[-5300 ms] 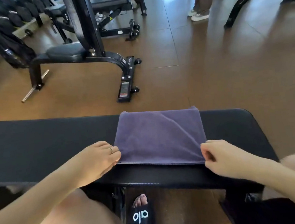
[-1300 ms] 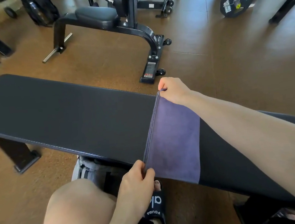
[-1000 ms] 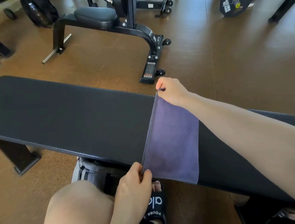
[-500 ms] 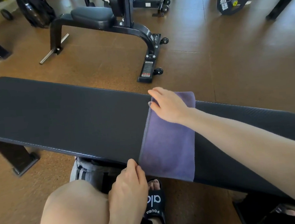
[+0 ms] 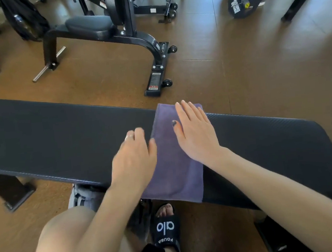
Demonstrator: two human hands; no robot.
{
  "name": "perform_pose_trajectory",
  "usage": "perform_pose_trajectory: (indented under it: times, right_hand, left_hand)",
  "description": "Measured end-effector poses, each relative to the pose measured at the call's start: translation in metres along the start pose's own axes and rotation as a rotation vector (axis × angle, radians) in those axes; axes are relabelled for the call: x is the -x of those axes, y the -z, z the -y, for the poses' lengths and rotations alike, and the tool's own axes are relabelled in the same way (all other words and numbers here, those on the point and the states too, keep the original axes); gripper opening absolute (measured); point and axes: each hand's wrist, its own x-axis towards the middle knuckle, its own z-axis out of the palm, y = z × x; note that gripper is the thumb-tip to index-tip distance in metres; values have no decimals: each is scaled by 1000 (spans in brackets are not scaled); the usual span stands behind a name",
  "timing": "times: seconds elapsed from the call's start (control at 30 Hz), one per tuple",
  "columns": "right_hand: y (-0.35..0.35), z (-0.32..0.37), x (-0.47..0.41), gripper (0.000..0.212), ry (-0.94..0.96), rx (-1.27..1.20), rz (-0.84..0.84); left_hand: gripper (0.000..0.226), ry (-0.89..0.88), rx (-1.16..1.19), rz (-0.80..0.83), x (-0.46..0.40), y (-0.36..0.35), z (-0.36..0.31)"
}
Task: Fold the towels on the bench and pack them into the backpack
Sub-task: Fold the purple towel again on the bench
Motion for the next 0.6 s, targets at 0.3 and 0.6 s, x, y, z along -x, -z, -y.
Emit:
perform_pose_trajectory:
  times: [0.3, 0.6]
  right_hand:
    - [-17, -16, 19, 63, -144, 35, 207]
    - [-17, -15, 18, 64, -152, 54, 217]
  left_hand:
    - [20, -163, -248, 248, -88, -54, -8]
    - [19, -157, -154, 212, -90, -60, -2]
